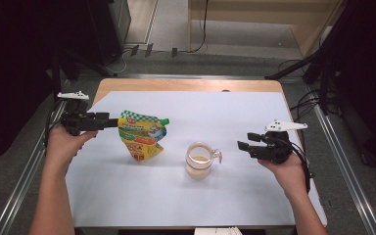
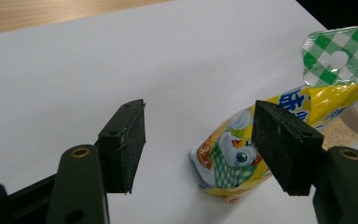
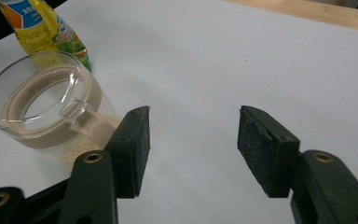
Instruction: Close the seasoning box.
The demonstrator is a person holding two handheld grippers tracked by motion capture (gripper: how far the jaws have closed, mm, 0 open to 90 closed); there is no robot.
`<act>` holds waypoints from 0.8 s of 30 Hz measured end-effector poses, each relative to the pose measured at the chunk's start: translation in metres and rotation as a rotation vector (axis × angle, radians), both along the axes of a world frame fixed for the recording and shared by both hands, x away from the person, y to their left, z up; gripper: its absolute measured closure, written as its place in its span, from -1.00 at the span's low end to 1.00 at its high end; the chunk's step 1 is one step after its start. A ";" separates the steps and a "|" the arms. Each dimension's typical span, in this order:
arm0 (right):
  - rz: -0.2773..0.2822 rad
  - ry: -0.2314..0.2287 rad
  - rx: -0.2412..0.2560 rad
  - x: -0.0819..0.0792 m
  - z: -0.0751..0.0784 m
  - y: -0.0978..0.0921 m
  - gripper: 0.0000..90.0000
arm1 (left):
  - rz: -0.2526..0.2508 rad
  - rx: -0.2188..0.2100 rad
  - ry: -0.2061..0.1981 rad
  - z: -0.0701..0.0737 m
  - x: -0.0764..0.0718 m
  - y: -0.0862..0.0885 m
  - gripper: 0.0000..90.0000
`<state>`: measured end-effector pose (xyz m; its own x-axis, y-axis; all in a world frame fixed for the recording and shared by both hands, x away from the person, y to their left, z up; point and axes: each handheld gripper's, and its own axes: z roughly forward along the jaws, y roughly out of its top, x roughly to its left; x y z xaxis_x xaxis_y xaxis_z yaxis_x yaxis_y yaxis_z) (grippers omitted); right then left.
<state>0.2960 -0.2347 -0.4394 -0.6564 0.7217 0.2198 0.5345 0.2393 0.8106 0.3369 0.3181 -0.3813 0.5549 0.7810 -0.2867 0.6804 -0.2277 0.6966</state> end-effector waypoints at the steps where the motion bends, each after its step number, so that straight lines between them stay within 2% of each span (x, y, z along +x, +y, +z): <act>1: 0.000 -0.002 -0.001 0.001 -0.002 -0.001 -0.05 | 0.003 -0.002 0.000 0.000 0.000 0.000 -0.20; 3: -0.010 -0.001 -0.004 0.002 -0.006 -0.004 -0.11 | 0.006 0.001 0.002 -0.001 0.000 0.001 -0.20; 5: -0.039 -0.033 -0.028 0.003 -0.011 -0.005 -0.22 | 0.006 0.006 0.003 -0.002 0.000 0.002 -0.20; 8: -0.058 -0.048 -0.066 0.004 -0.016 -0.008 -0.27 | 0.006 0.010 0.007 -0.003 0.001 0.001 -0.20; 12: -0.073 -0.055 -0.083 0.007 -0.022 -0.012 -0.32 | 0.001 0.013 0.011 -0.005 0.002 0.001 -0.20; 16: -0.091 -0.044 -0.076 0.009 -0.025 -0.014 -0.32 | -0.002 0.017 0.020 -0.008 0.003 0.001 -0.20; 24: -0.106 -0.030 -0.099 0.011 -0.031 -0.012 -0.33 | -0.001 0.016 0.025 -0.010 0.004 0.001 -0.20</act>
<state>0.3069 -0.2464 -0.4709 -0.5808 0.8043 0.1252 0.5366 0.2626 0.8020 0.3404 0.3188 -0.3916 0.5487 0.7850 -0.2875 0.6970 -0.2397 0.6758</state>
